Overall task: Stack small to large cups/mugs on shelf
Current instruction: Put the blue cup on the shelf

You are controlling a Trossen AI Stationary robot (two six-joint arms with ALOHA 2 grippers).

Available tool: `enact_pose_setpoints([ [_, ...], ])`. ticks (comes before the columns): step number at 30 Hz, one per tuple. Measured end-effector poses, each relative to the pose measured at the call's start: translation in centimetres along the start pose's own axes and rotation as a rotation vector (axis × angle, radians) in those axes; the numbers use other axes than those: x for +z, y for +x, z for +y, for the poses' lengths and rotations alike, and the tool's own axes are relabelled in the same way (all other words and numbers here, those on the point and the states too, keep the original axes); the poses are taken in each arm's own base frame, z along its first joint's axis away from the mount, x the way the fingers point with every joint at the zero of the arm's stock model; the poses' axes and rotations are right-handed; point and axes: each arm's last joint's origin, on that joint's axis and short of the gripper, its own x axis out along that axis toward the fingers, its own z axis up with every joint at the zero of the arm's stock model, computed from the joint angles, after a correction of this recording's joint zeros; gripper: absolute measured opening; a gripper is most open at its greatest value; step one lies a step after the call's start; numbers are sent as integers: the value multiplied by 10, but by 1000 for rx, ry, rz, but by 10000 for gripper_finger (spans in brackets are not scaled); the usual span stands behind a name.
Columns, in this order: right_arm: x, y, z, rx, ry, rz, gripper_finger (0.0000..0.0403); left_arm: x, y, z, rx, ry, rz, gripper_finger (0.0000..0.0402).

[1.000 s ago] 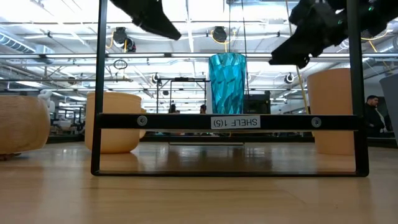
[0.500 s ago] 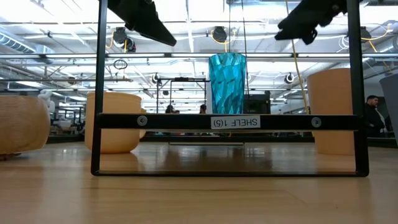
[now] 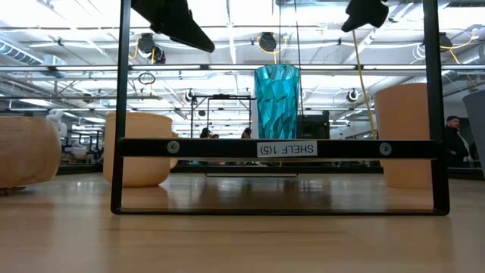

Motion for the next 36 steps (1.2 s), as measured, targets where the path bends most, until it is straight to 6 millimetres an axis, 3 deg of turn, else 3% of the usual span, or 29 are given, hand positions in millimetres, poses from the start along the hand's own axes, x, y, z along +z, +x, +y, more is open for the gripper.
enact_pose_setpoints([
  [10,9,2,42,-23,118,234,183,0,-5,-15,-47,34,3,189],
  [21,-9,8,87,6,286,372,183,-4,-13,-34,-83,31,51,189],
  [36,-46,15,106,-236,461,645,183,-3,-20,-47,-89,0,38,189],
])
